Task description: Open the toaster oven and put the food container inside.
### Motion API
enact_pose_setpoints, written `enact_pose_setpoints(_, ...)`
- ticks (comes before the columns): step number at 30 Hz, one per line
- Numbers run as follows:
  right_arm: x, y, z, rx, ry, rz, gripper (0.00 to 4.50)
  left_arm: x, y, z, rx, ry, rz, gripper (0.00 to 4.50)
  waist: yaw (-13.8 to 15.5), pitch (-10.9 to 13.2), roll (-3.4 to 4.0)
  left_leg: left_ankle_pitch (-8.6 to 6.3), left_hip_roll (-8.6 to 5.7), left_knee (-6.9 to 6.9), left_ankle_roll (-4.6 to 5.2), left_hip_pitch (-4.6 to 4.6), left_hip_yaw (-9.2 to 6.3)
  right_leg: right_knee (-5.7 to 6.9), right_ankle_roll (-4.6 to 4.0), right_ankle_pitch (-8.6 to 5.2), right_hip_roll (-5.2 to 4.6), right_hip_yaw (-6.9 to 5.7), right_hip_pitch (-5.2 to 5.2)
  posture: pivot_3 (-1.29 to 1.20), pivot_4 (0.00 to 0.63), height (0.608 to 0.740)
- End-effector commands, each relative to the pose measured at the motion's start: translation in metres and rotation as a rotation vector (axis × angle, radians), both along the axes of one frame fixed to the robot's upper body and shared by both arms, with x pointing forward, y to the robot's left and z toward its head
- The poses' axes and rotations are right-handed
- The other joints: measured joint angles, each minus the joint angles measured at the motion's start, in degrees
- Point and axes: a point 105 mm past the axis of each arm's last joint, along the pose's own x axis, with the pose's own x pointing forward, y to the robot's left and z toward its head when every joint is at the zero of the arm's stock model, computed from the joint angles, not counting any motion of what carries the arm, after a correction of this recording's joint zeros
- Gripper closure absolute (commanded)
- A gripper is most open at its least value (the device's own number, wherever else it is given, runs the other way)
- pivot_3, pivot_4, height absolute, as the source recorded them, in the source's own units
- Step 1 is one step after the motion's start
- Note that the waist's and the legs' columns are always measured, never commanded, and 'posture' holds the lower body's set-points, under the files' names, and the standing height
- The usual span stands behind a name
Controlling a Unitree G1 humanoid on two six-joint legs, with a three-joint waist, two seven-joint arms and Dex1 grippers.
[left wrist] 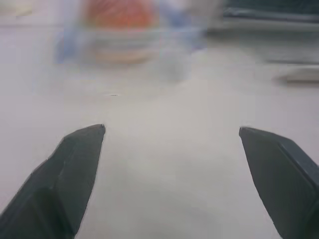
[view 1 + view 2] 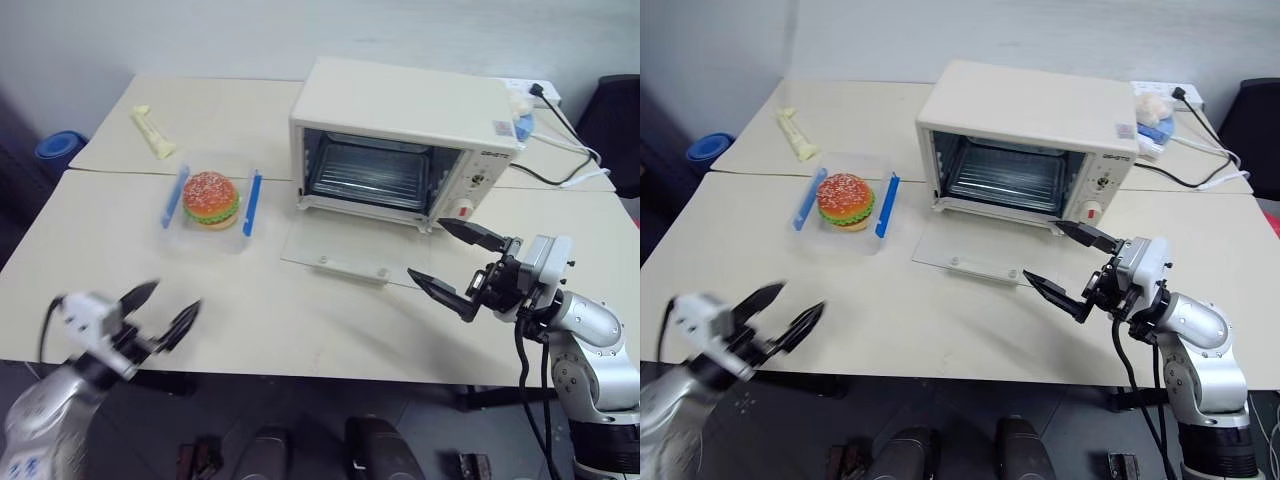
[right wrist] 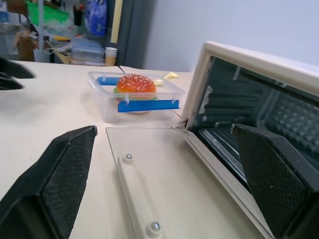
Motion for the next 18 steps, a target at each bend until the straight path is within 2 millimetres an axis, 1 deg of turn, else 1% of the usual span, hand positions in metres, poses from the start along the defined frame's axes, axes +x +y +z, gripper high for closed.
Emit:
enact_pose_setpoints(1,-0.003,0.007,0.002,-0.041,-0.06,0.058,0.0,-0.013,0.015,0.025,-0.044,-0.076,0.078,0.01,0.9,0.0,0.0,-0.01,-0.01,0.02,0.01,0.02,-0.05,-0.05,0.0,0.0,-0.02,-0.04,0.07,0.0,0.15,0.74)
enact_pose_setpoints(2,-0.003,0.008,0.001,-0.039,-0.059,0.067,0.0,-0.013,0.014,0.028,-0.078,-0.077,0.073,0.01,1.2,0.0,0.0,-0.01,-0.01,0.03,0.02,0.04,-0.08,-0.07,-0.01,0.0,-0.02,-0.06,0.11,0.0,0.15,0.74)
enact_pose_setpoints(4,-0.004,0.011,0.0,-0.048,-0.075,0.088,0.0,-0.008,0.006,0.034,-0.132,-0.079,0.033,0.01,1.2,0.0,0.0,-0.01,-0.03,0.05,0.02,0.09,-0.16,-0.11,-0.02,-0.01,-0.07,-0.12,0.25,0.0,0.15,0.74)
enact_pose_setpoints(5,-0.006,0.014,0.0,-0.043,-0.072,0.106,0.0,-0.003,0.001,0.038,-0.189,-0.083,0.016,0.01,1.2,0.0,0.01,-0.01,-0.03,0.05,0.03,0.1,-0.18,-0.15,-0.02,-0.01,-0.08,-0.13,0.29,0.0,0.15,0.74)
enact_pose_setpoints(7,-0.008,0.018,0.0,-0.032,-0.071,0.129,0.0,0.008,-0.008,0.042,-0.233,-0.029,-0.002,0.01,1.0,0.0,0.01,-0.03,-0.03,0.03,0.02,0.11,-0.18,-0.16,-0.02,-0.01,-0.07,-0.13,0.28,0.0,0.15,0.74)
enact_pose_setpoints(9,-0.009,0.02,0.001,-0.017,-0.064,0.133,0.0,0.025,-0.02,0.05,-0.286,0.016,-0.016,0.01,0.8,0.0,0.02,-0.05,-0.01,0.01,-0.03,0.12,-0.22,-0.12,-0.03,-0.02,-0.03,-0.14,0.26,0.0,0.15,0.74)
enact_pose_setpoints(12,-0.009,0.02,0.002,-0.011,-0.057,0.124,0.0,0.057,-0.043,0.069,-0.373,0.069,-0.021,0.01,1.0,0.0,0.01,-0.02,-0.03,0.02,-0.08,0.12,-0.29,-0.03,-0.03,-0.01,-0.02,-0.17,0.25,0.0,0.15,0.74)
enact_pose_setpoints(15,-0.008,0.018,0.001,-0.017,-0.054,0.109,0.0,0.081,-0.055,0.078,-0.468,0.142,0.035,0.01,0.8,0.0,0.01,-0.02,-0.07,0.04,-0.12,0.13,-0.29,-0.01,-0.02,-0.01,-0.02,-0.16,0.24,0.0,0.15,0.74)
enact_pose_setpoints(16,-0.008,0.017,0.0,-0.018,-0.053,0.107,0.0,0.085,-0.057,0.079,-0.489,0.163,0.05,0.01,0.7,0.0,0.01,-0.01,-0.09,0.05,-0.19,0.16,-0.28,0.05,-0.01,-0.01,-0.02,-0.14,0.23,0.0,0.15,0.74)
enact_pose_setpoints(18,-0.01,0.017,-0.001,-0.021,-0.046,0.102,0.0,0.1,-0.064,0.084,-0.559,0.196,0.104,0.01,0.3,0.0,0.01,0.14,-0.07,0.03,-0.46,0.08,-0.24,0.06,-0.01,-0.01,0.03,-0.12,0.09,0.0,0.15,0.74)
